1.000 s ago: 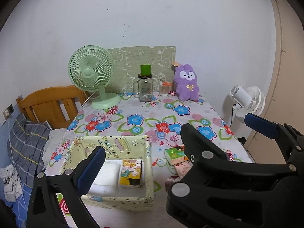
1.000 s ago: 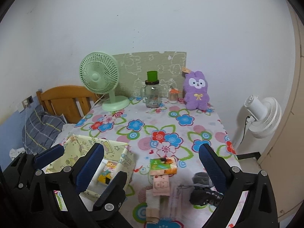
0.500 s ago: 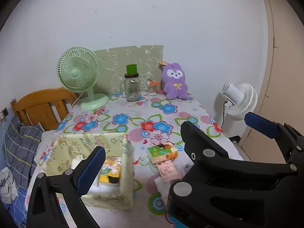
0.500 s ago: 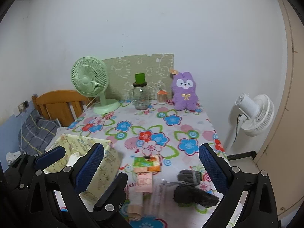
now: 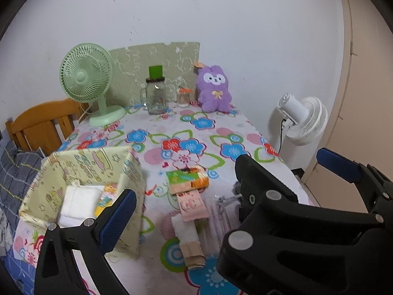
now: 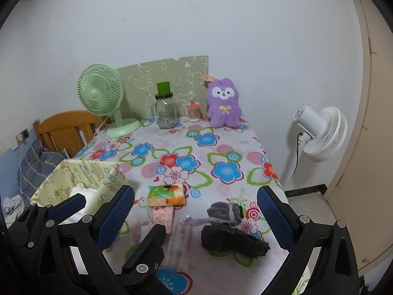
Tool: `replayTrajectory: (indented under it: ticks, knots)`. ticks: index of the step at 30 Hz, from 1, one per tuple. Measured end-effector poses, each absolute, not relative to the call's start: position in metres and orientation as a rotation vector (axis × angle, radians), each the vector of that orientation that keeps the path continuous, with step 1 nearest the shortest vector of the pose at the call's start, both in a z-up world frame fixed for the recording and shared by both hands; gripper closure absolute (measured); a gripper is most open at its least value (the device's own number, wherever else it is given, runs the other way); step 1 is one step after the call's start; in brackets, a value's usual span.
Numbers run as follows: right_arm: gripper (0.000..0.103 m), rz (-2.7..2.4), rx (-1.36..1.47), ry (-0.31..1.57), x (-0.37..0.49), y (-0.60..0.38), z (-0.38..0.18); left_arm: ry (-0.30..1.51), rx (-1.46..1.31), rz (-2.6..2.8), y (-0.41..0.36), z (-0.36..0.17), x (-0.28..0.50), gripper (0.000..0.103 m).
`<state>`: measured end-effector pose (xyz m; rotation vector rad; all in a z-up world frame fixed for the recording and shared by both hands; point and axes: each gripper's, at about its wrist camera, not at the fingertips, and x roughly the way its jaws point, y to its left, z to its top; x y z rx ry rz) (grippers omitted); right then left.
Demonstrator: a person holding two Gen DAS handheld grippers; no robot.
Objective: Organize soft objects
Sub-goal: 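Withdraw both tools from the box back toward the items on the table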
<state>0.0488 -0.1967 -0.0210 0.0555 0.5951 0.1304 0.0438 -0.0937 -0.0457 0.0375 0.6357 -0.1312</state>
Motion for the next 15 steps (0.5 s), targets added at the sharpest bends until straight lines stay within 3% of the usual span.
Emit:
replayTrajectory:
  ticks: [15]
  knots:
    - [0.002, 0.125, 0.085, 0.659, 0.052, -0.215, -0.076, 0.713, 0.009, -0.113, -0.108, -0.098, 0.049, 0.000]
